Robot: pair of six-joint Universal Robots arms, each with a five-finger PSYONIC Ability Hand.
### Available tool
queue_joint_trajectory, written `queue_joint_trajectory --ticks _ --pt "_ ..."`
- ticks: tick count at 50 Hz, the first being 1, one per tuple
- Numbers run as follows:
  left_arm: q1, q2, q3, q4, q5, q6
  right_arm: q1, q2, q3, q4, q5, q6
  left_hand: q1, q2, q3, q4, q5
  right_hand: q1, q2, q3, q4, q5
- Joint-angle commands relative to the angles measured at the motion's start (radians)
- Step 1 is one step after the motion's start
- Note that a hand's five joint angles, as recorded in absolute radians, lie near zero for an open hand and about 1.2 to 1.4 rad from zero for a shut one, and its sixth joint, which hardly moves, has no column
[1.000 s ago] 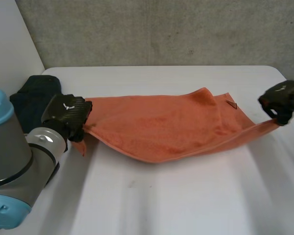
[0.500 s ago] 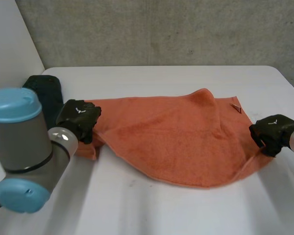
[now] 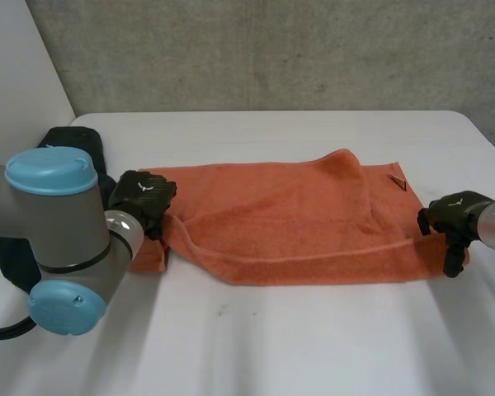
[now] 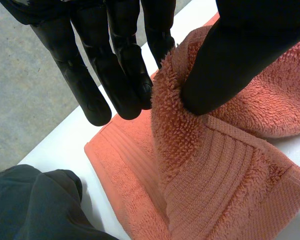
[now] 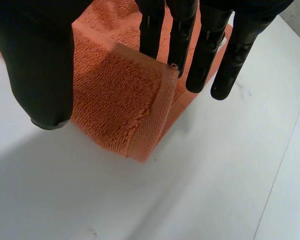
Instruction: Fold the laundry.
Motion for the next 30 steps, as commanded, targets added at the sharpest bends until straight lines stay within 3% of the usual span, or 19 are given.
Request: queue_joint_trajectory --ticks 1,12,17,24,30 --pt "-0.002 0.002 -0.018 -0.002 0.001 -0.001 0.005 0.011 -0.005 -0.034 0.005 -0.019 0.250 0.199 0.203 0.195 0.250 0.069 0.007 0.012 0.013 0.012" --pt "0.006 0.014 -0.041 -0.002 -0.001 0.000 0.005 0.097 -0.045 -0.046 0.047 -0.025 0.250 0.199 0.203 0.195 0.250 0.174 0.112 0.118 0.118 0.117" --pt "0.004 0.014 -0.052 -0.001 0.001 0.000 0.007 0.109 -0.063 -0.040 0.059 -0.020 0.250 0.199 0.203 0.195 0.250 0.936 0.874 0.879 0.879 0.879" --pt "0.004 0.050 -0.053 -0.010 -0.001 0.011 0.005 0.026 -0.091 -0.011 0.044 0.018 0.250 0.199 0.203 0.195 0.250 0.937 0.875 0.880 0.881 0.880" --pt "0.003 0.181 -0.048 -0.086 0.007 0.025 -0.003 -0.193 -0.145 0.075 -0.002 0.040 0.250 0.199 0.203 0.195 0.250 0.937 0.875 0.880 0.881 0.880"
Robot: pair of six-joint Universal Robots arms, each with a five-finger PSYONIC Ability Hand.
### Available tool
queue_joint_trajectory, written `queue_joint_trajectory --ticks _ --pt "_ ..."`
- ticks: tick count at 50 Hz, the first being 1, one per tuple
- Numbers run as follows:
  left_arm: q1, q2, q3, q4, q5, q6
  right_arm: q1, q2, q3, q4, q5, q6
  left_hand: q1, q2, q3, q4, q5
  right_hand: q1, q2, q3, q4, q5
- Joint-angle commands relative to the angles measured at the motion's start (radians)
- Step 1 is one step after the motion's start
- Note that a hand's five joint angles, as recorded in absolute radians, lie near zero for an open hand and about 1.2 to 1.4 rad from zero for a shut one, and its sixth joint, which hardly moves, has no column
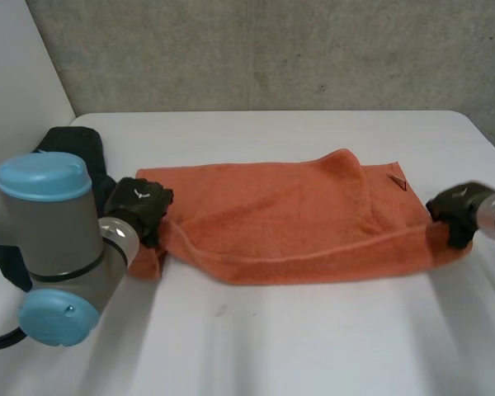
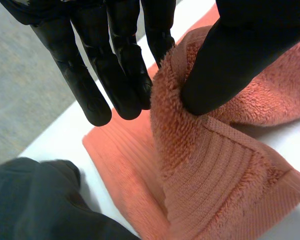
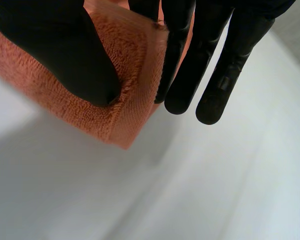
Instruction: Fold the laundry.
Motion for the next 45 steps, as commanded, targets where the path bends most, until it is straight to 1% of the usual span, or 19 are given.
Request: queue_joint_trajectory --ticks 1,4,7,13,16,19,23,24,25,26,29,31,33,35,39,40,43,44,45 --pt "-0.003 0.185 0.008 -0.111 0.011 0.028 -0.008 -0.253 -0.065 0.113 -0.065 0.025 0.250 0.199 0.203 0.195 0.249 0.404 0.220 0.216 0.207 0.241" --pt "-0.002 0.262 0.014 -0.168 0.012 0.056 -0.017 -0.333 -0.100 0.221 -0.120 -0.022 0.250 0.199 0.203 0.195 0.249 0.404 0.220 0.216 0.207 0.241" --pt "-0.005 0.351 0.021 -0.234 0.015 0.116 -0.046 -0.411 -0.128 0.313 -0.163 -0.091 0.250 0.199 0.203 0.195 0.249 0.404 0.220 0.216 0.207 0.241" --pt "-0.006 0.473 0.028 -0.279 0.032 0.228 -0.102 -0.508 -0.131 0.361 -0.182 -0.177 0.250 0.199 0.203 0.195 0.249 0.404 0.220 0.216 0.207 0.241" --pt "-0.003 0.475 0.027 -0.282 0.051 0.251 -0.114 -0.520 -0.108 0.364 -0.182 -0.197 0.250 0.199 0.203 0.195 0.249 0.404 0.220 0.216 0.207 0.241" --pt "-0.006 0.449 0.019 -0.283 0.080 0.262 -0.109 -0.520 -0.065 0.359 -0.180 -0.200 0.250 0.199 0.203 0.195 0.249 0.404 0.220 0.216 0.207 0.241" --pt "-0.005 0.322 0.022 -0.282 0.089 0.262 -0.102 -0.483 -0.002 0.351 -0.171 -0.206 0.250 0.199 0.203 0.195 0.249 0.404 0.220 0.216 0.207 0.241" --pt "-0.003 0.261 0.028 -0.280 0.086 0.263 -0.100 -0.466 0.004 0.348 -0.171 -0.206 0.250 0.199 0.203 0.195 0.249 0.404 0.220 0.216 0.207 0.241" --pt "-0.003 0.232 0.033 -0.279 0.084 0.265 -0.100 -0.442 0.006 0.344 -0.169 -0.206 0.250 0.199 0.203 0.195 0.249 0.404 0.220 0.216 0.207 0.241" --pt "-0.002 0.202 0.040 -0.279 0.081 0.265 -0.094 -0.370 -0.002 0.322 -0.166 -0.203 0.250 0.199 0.203 0.195 0.249 0.404 0.220 0.216 0.207 0.241" --pt "-0.002 0.078 0.096 -0.267 0.080 0.266 -0.079 -0.283 -0.022 0.278 -0.154 -0.193 0.250 0.199 0.203 0.195 0.249 0.404 0.220 0.216 0.207 0.241" --pt "0.003 0.018 0.137 -0.254 0.080 0.266 -0.053 -0.215 -0.054 0.226 -0.121 -0.180 0.250 0.199 0.203 0.195 0.249 0.404 0.220 0.216 0.207 0.241" --pt "0.006 -0.068 0.208 -0.224 0.077 0.266 -0.030 -0.180 -0.083 0.186 -0.085 -0.161 0.250 0.199 0.203 0.195 0.249 0.404 0.220 0.216 0.207 0.241" --pt "0.007 -0.112 0.260 -0.193 0.072 0.271 0.010 -0.123 -0.143 0.112 -0.016 -0.116 0.250 0.199 0.203 0.195 0.249 0.404 0.220 0.216 0.207 0.241" --pt "0.018 -0.187 0.395 -0.058 0.046 0.294 0.087 -0.031 -0.276 -0.047 0.062 -0.044 0.250 0.199 0.203 0.195 0.249 0.404 0.220 0.216 0.207 0.241" --pt "0.024 -0.201 0.451 0.029 0.029 0.310 0.098 -0.022 -0.304 -0.085 0.071 -0.029 0.250 0.199 0.203 0.195 0.249 0.404 0.220 0.216 0.207 0.241" --pt "0.024 -0.204 0.516 0.173 0.009 0.329 0.119 -0.008 -0.390 -0.256 0.097 0.046 0.250 0.199 0.203 0.195 0.249 0.404 0.220 0.216 0.207 0.241" --pt "0.026 -0.201 0.553 0.285 0.002 0.335 0.121 -0.009 -0.405 -0.303 0.099 0.069 0.250 0.199 0.203 0.195 0.249 0.404 0.220 0.216 0.207 0.241" --pt "0.027 -0.200 0.570 0.337 0.002 0.335 0.124 -0.015 -0.430 -0.415 0.100 0.112 0.250 0.199 0.203 0.195 0.249 0.404 0.220 0.216 0.207 0.241"
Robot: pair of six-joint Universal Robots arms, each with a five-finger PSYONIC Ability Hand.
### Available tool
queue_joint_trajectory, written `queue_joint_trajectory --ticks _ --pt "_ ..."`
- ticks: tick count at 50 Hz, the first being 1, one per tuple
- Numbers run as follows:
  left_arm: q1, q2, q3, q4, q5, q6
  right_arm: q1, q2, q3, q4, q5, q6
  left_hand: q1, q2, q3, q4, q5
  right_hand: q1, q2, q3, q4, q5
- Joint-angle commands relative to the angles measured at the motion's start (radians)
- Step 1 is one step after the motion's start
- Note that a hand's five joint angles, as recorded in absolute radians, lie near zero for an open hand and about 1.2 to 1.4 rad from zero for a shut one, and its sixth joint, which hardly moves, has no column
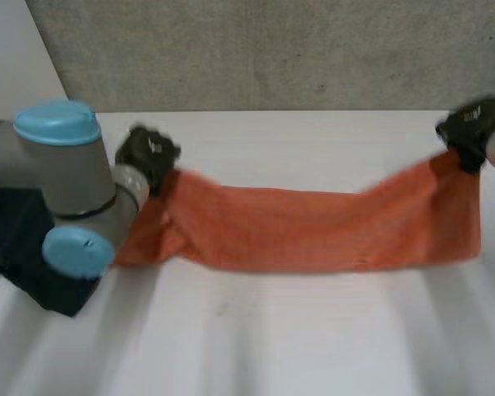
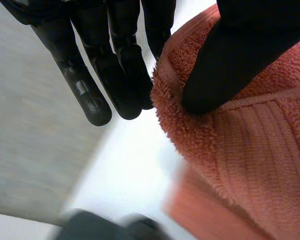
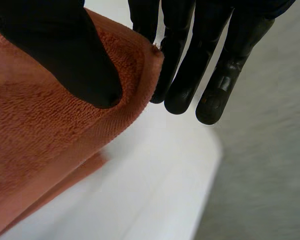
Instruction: Fold the laundry.
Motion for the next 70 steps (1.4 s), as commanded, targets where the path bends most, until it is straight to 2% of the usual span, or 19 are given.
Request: queue_joint_trajectory --ticks 1,3,4,6,9,13,21,28,38,43,45,48,51,58,62,70 --pt "0.013 -0.019 0.212 0.465 -0.041 0.043 0.071 0.046 -0.218 -0.483 0.077 0.204 0.250 0.197 0.202 0.195 0.250 0.404 0.220 0.216 0.206 0.230" --pt "0.016 -0.003 0.246 0.589 -0.039 0.041 0.071 0.040 -0.232 -0.588 0.085 0.245 0.250 0.197 0.202 0.195 0.250 0.404 0.220 0.216 0.206 0.230" --pt "0.017 0.006 0.255 0.627 -0.038 0.038 0.071 0.028 -0.235 -0.691 0.097 0.282 0.250 0.197 0.202 0.195 0.250 0.404 0.220 0.216 0.206 0.230" --pt "0.017 0.027 0.269 0.701 -0.033 0.028 0.073 0.011 -0.233 -0.766 0.111 0.305 0.250 0.197 0.202 0.195 0.250 0.404 0.220 0.216 0.206 0.230" --pt "0.021 0.043 0.277 0.720 -0.035 -0.001 0.087 -0.021 -0.223 -0.832 0.142 0.324 0.250 0.197 0.202 0.195 0.250 0.404 0.220 0.216 0.206 0.230" --pt "0.030 0.058 0.249 0.715 -0.035 -0.060 0.120 -0.023 -0.209 -0.817 0.148 0.324 0.250 0.197 0.202 0.195 0.250 0.404 0.220 0.216 0.206 0.230" --pt "0.047 0.097 0.009 0.695 -0.018 -0.112 0.125 -0.021 -0.053 -0.765 0.119 0.324 0.250 0.197 0.202 0.195 0.250 0.404 0.220 0.216 0.206 0.230" --pt "0.041 0.090 -0.241 0.614 0.005 -0.115 0.114 -0.012 0.150 -0.700 -0.001 0.321 0.250 0.197 0.202 0.195 0.250 0.404 0.220 0.216 0.206 0.230" --pt "0.019 0.098 -0.473 0.461 0.010 -0.104 -0.037 -0.012 0.389 -0.484 -0.073 0.240 0.250 0.197 0.202 0.195 0.250 0.404 0.220 0.216 0.206 0.230" --pt "0.008 0.146 -0.530 0.383 0.010 -0.106 -0.096 -0.021 0.466 -0.467 -0.105 0.197 0.250 0.197 0.202 0.195 0.250 0.404 0.220 0.216 0.206 0.230" --pt "0.007 0.158 -0.541 0.364 0.011 -0.109 -0.106 -0.033 0.486 -0.465 -0.113 0.187 0.076 0.023 0.027 0.020 0.075 0.404 0.220 0.216 0.206 0.230" --pt "-0.002 0.164 -0.550 0.358 0.010 -0.117 -0.113 -0.063 0.520 -0.467 -0.124 0.186 -0.309 -0.362 -0.357 -0.364 -0.309 0.404 0.220 0.216 0.206 0.230" --pt "-0.009 0.163 -0.547 0.361 0.004 -0.117 -0.111 -0.066 0.546 -0.471 -0.127 0.193 -0.500 -0.553 -0.548 -0.555 -0.501 0.404 0.220 0.216 0.206 0.230" --pt "-0.004 0.173 -0.568 0.359 -0.042 -0.124 -0.113 -0.066 0.583 -0.527 -0.130 0.203 -0.726 -0.780 -0.775 -0.782 -0.727 0.404 0.220 0.216 0.206 0.230" --pt "0.010 0.222 -0.610 0.359 -0.088 -0.163 -0.113 -0.064 0.593 -0.557 -0.131 0.224 -0.759 -0.812 -0.807 -0.815 -0.760 0.404 0.220 0.216 0.206 0.230" --pt "0.060 0.270 -0.633 0.327 -0.113 -0.460 -0.116 -0.064 0.600 -0.571 -0.134 0.229 -0.762 -0.815 -0.810 -0.818 -0.763 0.404 0.220 0.216 0.206 0.230"
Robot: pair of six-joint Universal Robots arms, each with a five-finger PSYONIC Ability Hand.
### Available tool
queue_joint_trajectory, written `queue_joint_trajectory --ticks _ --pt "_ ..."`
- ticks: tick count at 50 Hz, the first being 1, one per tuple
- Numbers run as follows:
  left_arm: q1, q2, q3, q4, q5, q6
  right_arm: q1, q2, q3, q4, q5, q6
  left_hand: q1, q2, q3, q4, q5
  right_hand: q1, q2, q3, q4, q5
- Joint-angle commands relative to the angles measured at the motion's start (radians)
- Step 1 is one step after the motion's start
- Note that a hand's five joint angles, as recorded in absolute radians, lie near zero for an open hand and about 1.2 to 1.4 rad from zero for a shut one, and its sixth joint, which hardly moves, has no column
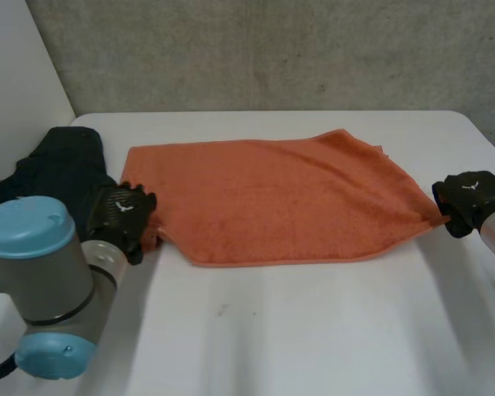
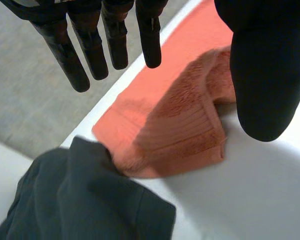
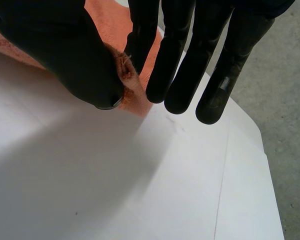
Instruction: Fold the laundry.
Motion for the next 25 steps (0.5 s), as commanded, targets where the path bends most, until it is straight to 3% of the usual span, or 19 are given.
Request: queue_joint_trajectory --ticks 1,12,20,24,25 --pt "0.041 0.034 -0.013 -0.037 -0.015 -0.259 0.000 0.001 0.004 -0.015 -0.002 0.006 -0.018 0.017 0.016 0.028 0.035 0.404 0.220 0.216 0.206 0.227" --pt "0.067 -0.052 0.094 -0.159 -0.004 -0.523 0.000 -0.007 0.027 -0.040 -0.015 0.006 0.035 0.070 0.068 0.081 0.088 0.404 0.220 0.216 0.206 0.227" --pt "0.049 -0.110 0.163 -0.166 0.050 -0.601 0.000 -0.007 0.041 -0.040 -0.013 0.004 0.038 0.073 0.071 0.084 0.091 0.394 0.209 0.205 0.195 0.216" --pt "0.040 -0.168 0.214 -0.155 0.042 -0.601 0.001 -0.010 0.052 -0.041 -0.010 0.006 0.096 0.131 0.130 0.142 0.149 -0.417 -0.602 -0.606 -0.616 -0.594" --pt "0.037 -0.182 0.228 -0.155 0.039 -0.603 0.001 -0.010 0.053 -0.041 -0.010 0.006 0.114 0.149 0.148 0.160 0.167 -0.507 -0.691 -0.695 -0.705 -0.684"
